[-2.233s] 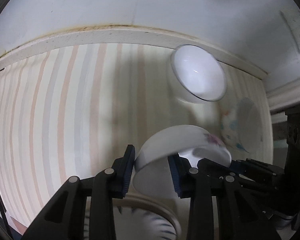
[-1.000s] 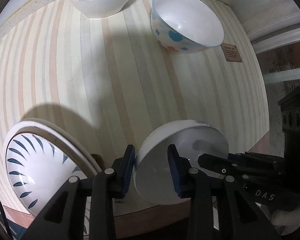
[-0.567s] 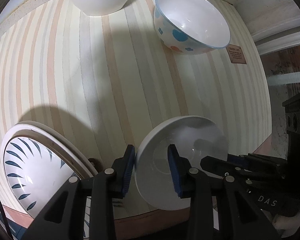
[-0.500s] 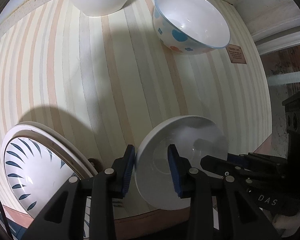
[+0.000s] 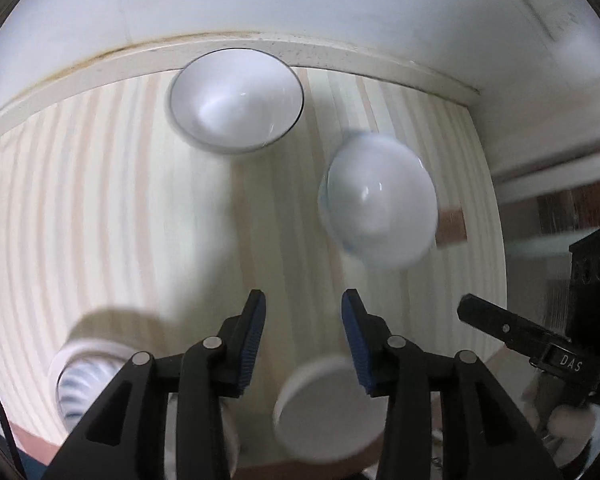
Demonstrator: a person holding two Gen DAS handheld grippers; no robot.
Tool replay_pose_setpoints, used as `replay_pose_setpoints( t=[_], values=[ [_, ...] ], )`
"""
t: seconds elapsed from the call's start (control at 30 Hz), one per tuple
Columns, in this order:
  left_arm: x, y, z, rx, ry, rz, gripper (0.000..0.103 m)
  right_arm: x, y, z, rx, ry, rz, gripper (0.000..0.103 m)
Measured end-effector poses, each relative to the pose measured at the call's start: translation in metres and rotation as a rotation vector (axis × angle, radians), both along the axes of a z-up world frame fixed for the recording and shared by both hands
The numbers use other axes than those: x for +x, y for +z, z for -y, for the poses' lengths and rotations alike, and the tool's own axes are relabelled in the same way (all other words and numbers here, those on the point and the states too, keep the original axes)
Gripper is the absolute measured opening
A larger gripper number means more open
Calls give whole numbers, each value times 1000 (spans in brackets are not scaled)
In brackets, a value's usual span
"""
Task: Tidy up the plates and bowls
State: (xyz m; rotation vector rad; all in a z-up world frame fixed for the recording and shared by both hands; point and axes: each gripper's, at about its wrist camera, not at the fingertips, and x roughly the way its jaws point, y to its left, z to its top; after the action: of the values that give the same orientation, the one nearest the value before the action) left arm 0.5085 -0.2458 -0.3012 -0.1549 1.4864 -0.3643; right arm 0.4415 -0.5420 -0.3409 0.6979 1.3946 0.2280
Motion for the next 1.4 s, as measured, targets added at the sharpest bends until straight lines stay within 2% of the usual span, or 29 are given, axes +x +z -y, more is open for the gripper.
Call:
replay_pose_setpoints(
  t=[0.13,0.23,0.3,0.33,0.4,0.5,0.7,0.87,1.0,1.4],
  values=[
    [36,-29,25,-27,-17,-58,37,47,-20,14,24,-75,25,60],
    [53,-47,40,-29,-35,-61,37,69,-36,18,28,-114,20,59],
    [59,-55,45,-46,-33,-64,35,81,-49,19,18,-123,7,48],
    [61,-57,47,-56,-29,-65,34,82,-54,17,19,-126,-6,40],
    [64,-56,50,-43,-24,-46,34,85,-65,18,44,-125,-18,29],
    [63,-52,50,-40,-23,-34,34,83,-65,13,18,-114,-6,27],
    [57,-38,46,-34,-35,3,34,82,-53,8,1,-116,13,27],
    [53,-29,45,-26,-36,25,34,77,-31,-2,-68,-76,70,27],
    [41,-8,35,-33,-46,56,34,68,-15,-7,-73,-64,89,27],
    [-22,49,9,-36,-63,148,34,6,49,-39,-60,-42,165,27]
  ],
)
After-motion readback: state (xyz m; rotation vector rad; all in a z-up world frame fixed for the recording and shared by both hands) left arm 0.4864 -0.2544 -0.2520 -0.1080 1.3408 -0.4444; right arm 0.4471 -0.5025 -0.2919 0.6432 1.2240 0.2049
